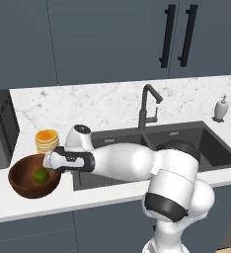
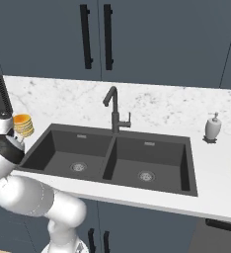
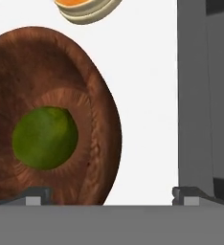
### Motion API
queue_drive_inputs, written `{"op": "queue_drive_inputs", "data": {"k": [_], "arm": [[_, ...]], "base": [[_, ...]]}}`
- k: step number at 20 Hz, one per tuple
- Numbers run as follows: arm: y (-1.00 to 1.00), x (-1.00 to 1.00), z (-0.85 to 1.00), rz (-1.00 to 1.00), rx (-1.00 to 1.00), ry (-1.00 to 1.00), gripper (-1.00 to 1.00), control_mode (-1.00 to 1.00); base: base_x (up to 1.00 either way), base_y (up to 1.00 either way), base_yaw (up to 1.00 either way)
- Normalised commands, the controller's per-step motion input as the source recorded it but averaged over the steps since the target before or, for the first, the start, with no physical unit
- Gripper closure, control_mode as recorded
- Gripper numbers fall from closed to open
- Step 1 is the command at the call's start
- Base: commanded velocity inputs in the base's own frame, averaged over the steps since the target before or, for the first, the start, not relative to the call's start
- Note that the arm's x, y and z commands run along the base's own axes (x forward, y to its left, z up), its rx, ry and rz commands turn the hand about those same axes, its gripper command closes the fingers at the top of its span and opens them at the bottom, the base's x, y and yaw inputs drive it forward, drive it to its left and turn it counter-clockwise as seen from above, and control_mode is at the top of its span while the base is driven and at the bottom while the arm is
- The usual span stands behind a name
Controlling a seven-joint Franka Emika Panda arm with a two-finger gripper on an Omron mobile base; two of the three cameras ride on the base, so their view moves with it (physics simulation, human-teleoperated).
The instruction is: Pick the lime from the sink and place it in the bowl. Then pick the bowl and place it in the microwave. Then close the microwave door and press the start button.
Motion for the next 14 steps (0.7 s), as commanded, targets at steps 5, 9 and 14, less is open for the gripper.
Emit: {"op": "queue_drive_inputs", "data": {"k": [5,9,14], "arm": [[0.11,0.16,-0.19,0.00,0.00,0.00,-1.00,-1.00],[0.22,0.25,-0.22,0.00,0.00,0.00,-1.00,-1.00],[0.23,0.16,-0.20,0.00,0.00,0.00,-1.00,-1.00]], "base": [[0.00,0.00,0.00],[0.00,0.00,0.00],[0.00,0.00,0.00]]}}
